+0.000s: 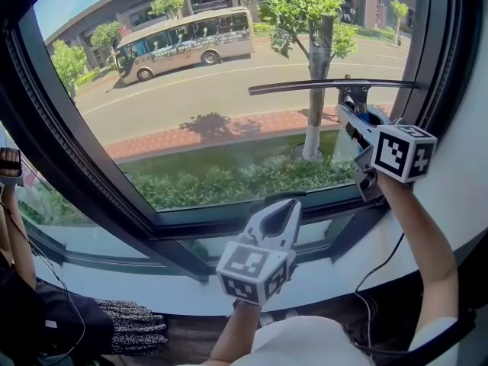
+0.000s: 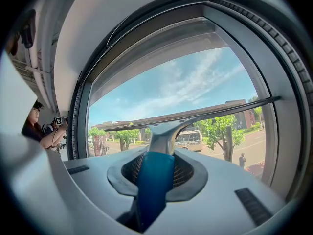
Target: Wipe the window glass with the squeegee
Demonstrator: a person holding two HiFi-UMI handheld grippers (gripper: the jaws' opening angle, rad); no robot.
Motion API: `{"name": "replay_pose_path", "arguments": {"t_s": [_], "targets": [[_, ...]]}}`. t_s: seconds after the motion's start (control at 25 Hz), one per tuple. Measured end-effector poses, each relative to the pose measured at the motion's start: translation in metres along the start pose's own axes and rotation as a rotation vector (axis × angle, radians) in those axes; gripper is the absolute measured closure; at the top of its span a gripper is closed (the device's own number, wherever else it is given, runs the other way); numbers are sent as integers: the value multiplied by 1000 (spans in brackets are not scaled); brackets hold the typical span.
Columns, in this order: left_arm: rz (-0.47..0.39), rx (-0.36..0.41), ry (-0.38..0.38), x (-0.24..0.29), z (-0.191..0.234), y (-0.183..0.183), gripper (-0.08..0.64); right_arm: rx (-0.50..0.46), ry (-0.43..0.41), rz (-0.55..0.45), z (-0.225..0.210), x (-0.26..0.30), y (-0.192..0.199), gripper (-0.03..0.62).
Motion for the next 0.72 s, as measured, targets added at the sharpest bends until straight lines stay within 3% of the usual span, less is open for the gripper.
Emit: {"name": "replay_pose_path", "arguments": {"t_s": [0.72], "targets": [[9, -29, -43, -2, 4, -7, 565, 16, 2, 46, -4, 0, 34, 515]]}}
Point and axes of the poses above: the fingertips, and each gripper's own axes: x forward along the fingers, z to its left, y out of its underside, the point moved 5 cm from there along -x, backward along the fingers, and after that the axes turned 15 degrees about -y, right-handed, at the moved point
